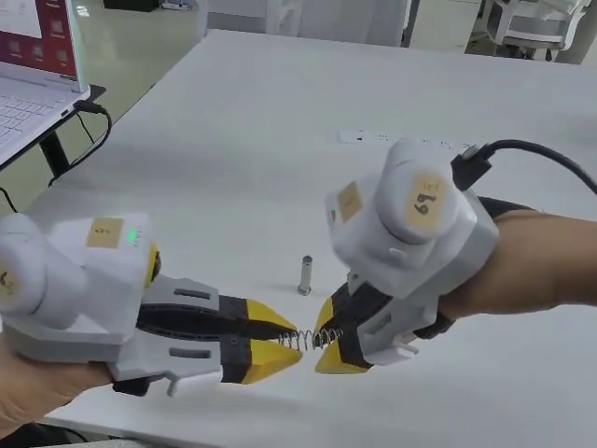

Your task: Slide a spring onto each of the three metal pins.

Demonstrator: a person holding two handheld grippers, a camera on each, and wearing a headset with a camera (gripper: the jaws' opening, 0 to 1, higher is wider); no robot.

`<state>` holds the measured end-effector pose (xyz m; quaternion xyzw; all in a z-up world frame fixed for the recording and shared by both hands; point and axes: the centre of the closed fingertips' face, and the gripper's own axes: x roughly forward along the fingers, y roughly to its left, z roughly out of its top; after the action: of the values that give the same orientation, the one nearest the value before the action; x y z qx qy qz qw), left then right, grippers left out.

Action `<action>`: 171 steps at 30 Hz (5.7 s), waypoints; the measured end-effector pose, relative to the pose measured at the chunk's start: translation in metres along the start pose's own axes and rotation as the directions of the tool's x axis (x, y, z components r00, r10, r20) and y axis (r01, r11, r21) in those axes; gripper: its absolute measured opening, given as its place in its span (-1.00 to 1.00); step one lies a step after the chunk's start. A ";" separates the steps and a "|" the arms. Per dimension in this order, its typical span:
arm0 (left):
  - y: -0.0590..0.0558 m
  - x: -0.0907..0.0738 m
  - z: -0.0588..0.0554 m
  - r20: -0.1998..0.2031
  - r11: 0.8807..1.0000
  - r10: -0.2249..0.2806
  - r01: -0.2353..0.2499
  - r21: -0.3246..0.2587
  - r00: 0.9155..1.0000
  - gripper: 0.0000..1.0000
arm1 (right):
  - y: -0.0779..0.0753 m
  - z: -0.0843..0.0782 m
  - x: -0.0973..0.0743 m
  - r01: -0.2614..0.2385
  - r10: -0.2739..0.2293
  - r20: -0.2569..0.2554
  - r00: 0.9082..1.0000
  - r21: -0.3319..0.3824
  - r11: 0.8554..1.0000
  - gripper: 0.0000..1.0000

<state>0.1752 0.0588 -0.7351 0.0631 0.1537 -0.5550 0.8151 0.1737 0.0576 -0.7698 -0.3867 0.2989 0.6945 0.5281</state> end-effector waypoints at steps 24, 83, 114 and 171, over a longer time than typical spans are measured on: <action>-0.003 0.010 -0.007 -0.034 1.000 -0.012 0.013 0.020 0.999 -0.95 | 0.006 0.029 -0.019 -0.007 0.006 0.023 1.000 0.052 0.999 -0.84; 0.025 -0.011 -0.028 -0.018 0.987 0.145 -0.146 -0.069 0.989 0.06 | -0.070 0.009 -0.037 0.137 -0.127 -0.128 0.984 0.074 0.988 -0.84; 0.031 -0.009 -0.030 -0.014 0.980 0.178 -0.179 -0.082 0.984 0.37 | -0.130 -0.011 -0.006 0.130 -0.111 -0.252 0.961 0.060 0.990 -0.83; 0.032 -0.020 -0.035 -0.011 0.976 0.188 -0.188 -0.110 0.982 0.33 | -0.127 -0.038 0.055 0.086 -0.048 -0.320 0.946 0.106 0.991 -0.82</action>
<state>0.1920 0.0985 -0.7643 0.0324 0.1776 -0.4662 0.8661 0.2966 0.0874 -0.8370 -0.4711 0.4070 0.5861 0.5185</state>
